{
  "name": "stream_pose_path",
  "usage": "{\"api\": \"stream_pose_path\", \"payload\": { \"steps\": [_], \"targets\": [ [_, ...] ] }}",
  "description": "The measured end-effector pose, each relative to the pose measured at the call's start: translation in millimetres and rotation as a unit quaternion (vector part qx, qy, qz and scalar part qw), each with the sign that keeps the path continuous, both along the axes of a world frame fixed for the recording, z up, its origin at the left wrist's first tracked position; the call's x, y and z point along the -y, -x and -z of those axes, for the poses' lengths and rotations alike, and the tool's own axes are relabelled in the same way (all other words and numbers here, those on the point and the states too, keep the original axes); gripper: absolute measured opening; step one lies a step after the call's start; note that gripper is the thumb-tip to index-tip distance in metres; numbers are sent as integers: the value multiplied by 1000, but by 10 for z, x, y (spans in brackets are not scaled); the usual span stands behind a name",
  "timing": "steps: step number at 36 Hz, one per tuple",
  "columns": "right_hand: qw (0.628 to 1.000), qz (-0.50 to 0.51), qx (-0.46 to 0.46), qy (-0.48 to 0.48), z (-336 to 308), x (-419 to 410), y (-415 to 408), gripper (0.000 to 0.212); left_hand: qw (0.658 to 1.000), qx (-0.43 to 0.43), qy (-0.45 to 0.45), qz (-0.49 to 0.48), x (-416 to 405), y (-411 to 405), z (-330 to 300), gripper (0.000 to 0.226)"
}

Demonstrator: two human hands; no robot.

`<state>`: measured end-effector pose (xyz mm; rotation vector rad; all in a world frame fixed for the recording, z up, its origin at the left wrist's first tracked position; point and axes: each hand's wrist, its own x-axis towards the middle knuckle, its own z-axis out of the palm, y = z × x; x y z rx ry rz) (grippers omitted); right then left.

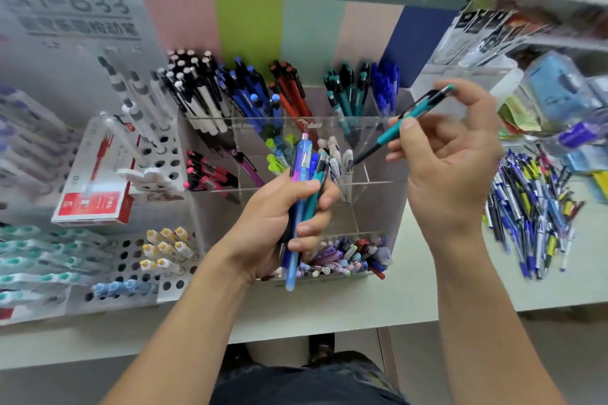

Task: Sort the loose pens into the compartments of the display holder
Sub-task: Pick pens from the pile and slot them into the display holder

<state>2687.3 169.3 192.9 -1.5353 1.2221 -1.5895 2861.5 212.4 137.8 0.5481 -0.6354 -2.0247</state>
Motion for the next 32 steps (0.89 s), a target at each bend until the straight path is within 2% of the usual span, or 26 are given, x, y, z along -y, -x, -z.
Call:
{"api": "stream_pose_path", "payload": {
  "steps": [2, 5, 7, 9, 11, 14, 18, 20, 25, 32],
  "targets": [
    [998, 6, -32, 45, -51, 44, 18, 46, 998, 34, 4, -54, 14, 27, -34, 8],
    [997, 1, -37, 61, -144, 132, 17, 42, 987, 102, 16, -126, 57, 62, -76, 4],
    [997, -13, -60, 41, -134, 186, -1, 39, 978, 138, 19, -158, 85, 85, -117, 3],
    [990, -37, -133, -2, -61, 222, -34, 40, 973, 157, 25, -168, 100, 113, -160, 8],
    [978, -100, -174, -62, 19, 211, -93, 35, 970, 181, 36, -161, 104, 138, -177, 12],
    [965, -191, -135, -120, 80, 160, -141, 19, 966, 205, 58, -147, 108, 168, -156, 16],
    [951, -239, -88, -174, 84, 199, -111, 32, 968, 199, 57, -145, 128, 165, -137, 22],
    [946, -247, -55, -202, 79, 219, -99, 38, 971, 186, 47, -144, 148, 145, -131, 21],
    [947, -224, -18, -231, 108, 249, -117, 9, 970, 199, 49, -129, 192, 101, -138, 17],
    [947, -219, -19, -233, 93, 242, -170, 5, 966, 215, 63, -127, 216, 120, -131, 20]
  ]
}}
